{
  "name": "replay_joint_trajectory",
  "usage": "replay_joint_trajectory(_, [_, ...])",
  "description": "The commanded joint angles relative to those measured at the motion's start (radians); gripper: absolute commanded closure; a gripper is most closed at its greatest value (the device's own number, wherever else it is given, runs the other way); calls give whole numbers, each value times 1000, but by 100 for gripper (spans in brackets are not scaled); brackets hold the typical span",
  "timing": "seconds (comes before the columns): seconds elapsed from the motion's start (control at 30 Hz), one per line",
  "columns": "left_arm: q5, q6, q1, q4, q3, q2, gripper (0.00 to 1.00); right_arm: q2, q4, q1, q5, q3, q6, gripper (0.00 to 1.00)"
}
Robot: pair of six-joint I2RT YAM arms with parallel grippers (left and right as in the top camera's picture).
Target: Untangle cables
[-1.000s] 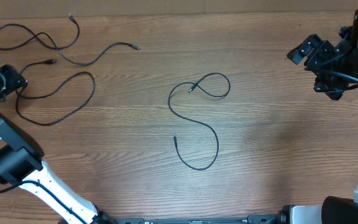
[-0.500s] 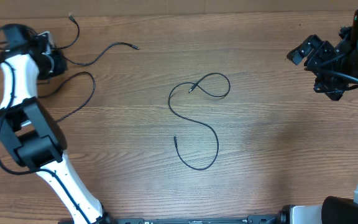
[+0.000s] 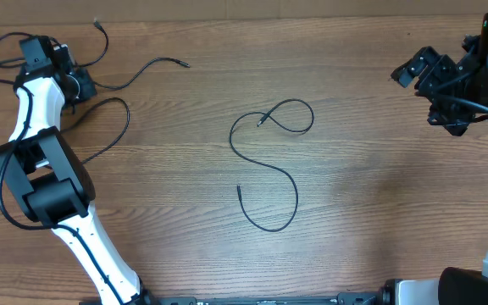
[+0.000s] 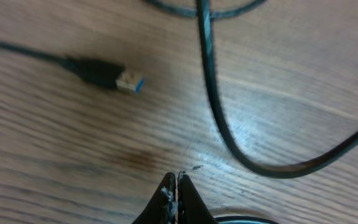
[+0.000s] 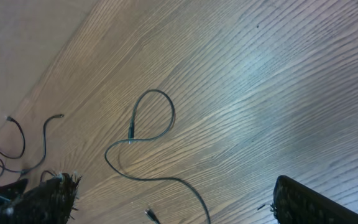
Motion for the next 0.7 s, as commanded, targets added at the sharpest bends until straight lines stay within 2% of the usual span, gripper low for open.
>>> replay_joint_trajectory(0.0, [-9, -21, -5, -11, -13, 47, 96, 2, 7, -1, 11, -3, -5, 0])
replay_joint_trajectory(0.27, [-9, -21, -10, -51, -13, 79, 96, 2, 2, -1, 11, -3, -5, 0])
replay_joint_trajectory(0.67, [-17, 15, -1, -249, -11, 84, 96, 2, -6, -1, 11, -3, -5, 0])
